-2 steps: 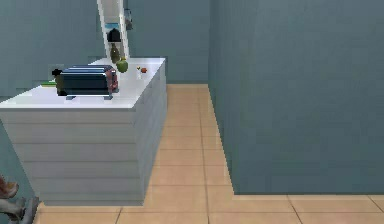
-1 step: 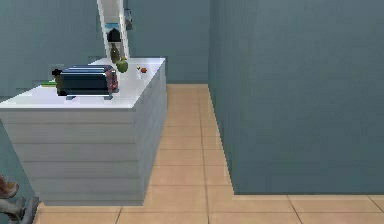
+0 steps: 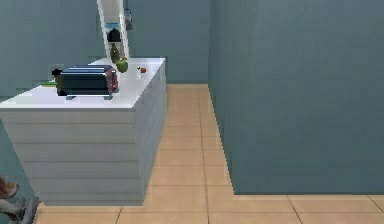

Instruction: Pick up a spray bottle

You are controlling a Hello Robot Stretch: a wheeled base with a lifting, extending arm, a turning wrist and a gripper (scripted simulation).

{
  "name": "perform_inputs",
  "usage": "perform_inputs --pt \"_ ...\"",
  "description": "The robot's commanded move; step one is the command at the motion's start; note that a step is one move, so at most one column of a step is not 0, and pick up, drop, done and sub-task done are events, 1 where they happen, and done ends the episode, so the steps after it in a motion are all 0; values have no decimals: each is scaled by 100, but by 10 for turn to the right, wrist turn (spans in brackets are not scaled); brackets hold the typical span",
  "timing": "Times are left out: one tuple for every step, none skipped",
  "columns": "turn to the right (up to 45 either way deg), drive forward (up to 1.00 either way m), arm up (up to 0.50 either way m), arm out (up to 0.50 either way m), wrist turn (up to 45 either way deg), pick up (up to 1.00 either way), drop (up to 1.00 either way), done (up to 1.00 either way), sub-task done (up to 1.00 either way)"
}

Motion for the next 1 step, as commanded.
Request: perform_inputs --pt "0 0 0 0 450 0 0 0 0"
